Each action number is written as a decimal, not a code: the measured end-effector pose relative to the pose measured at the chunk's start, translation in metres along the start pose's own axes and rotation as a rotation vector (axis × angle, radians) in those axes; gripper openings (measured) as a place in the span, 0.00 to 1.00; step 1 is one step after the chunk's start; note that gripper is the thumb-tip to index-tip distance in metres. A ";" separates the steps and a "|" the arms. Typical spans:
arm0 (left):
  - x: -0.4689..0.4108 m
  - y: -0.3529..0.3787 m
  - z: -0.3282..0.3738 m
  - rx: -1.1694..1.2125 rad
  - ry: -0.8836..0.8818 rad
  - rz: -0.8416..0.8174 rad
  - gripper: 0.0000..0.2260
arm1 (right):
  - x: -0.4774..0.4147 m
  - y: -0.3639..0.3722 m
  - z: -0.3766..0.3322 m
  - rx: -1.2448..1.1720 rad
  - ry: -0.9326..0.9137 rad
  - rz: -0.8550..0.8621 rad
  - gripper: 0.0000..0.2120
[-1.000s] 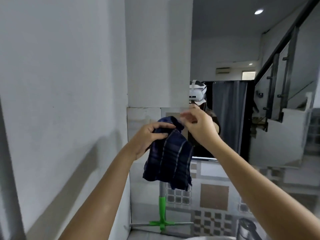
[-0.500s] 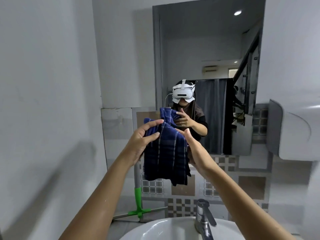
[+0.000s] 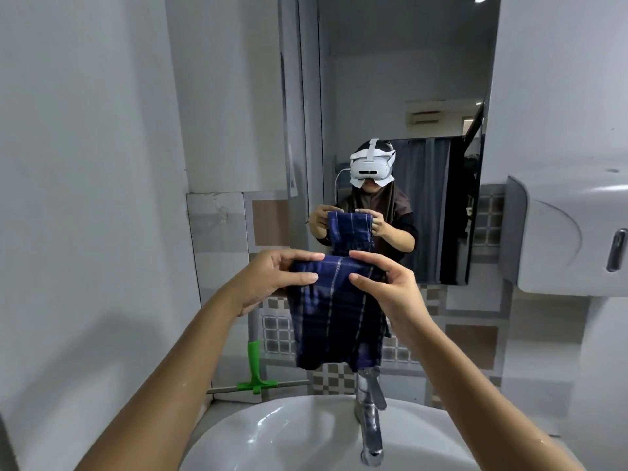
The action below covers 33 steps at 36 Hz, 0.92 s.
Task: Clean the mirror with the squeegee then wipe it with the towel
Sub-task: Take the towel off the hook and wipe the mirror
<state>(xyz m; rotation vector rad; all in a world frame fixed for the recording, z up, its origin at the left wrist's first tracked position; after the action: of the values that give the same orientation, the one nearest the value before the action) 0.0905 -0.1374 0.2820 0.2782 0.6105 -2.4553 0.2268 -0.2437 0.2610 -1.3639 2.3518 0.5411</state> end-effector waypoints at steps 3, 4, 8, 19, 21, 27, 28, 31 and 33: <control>0.000 0.004 -0.014 0.049 0.008 0.151 0.15 | -0.002 -0.020 0.004 0.094 0.031 0.025 0.14; -0.001 0.005 -0.018 0.059 0.013 0.212 0.15 | -0.002 -0.026 0.006 0.123 0.043 0.039 0.14; -0.011 0.011 -0.030 0.093 0.061 0.374 0.12 | -0.003 -0.045 0.008 0.191 0.067 0.087 0.14; -0.081 -0.006 0.026 -0.053 0.383 0.421 0.09 | -0.066 -0.074 -0.038 0.359 -0.127 0.300 0.14; -0.101 -0.018 0.046 -0.095 0.436 0.392 0.09 | -0.089 -0.068 -0.061 0.383 -0.194 0.296 0.13; -0.166 -0.057 0.105 -0.146 0.562 0.350 0.12 | -0.163 -0.050 -0.138 0.512 -0.394 0.334 0.10; -0.176 -0.063 0.114 -0.148 0.579 0.351 0.12 | -0.174 -0.048 -0.150 0.532 -0.425 0.347 0.10; -0.206 -0.079 0.142 -0.167 0.626 0.347 0.17 | -0.211 -0.042 -0.184 0.562 -0.534 0.369 0.10; -0.224 -0.087 0.163 -0.217 0.680 0.364 0.20 | -0.235 -0.037 -0.202 0.565 -0.599 0.380 0.09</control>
<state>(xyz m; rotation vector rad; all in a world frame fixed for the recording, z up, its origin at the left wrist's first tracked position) 0.2103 -0.0432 0.5288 1.0547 0.9934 -1.8949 0.3439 -0.1884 0.5452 -0.4246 2.0227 0.2863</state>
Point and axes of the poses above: each hand's wrist, its own x-axis away from the middle knuckle, its own y-axis out of the palm, z = x × y, the point moved 8 cm from there along -x, towards the middle knuckle, and after that the axes turned 4 degrees about -x, right-handed, at the moved point
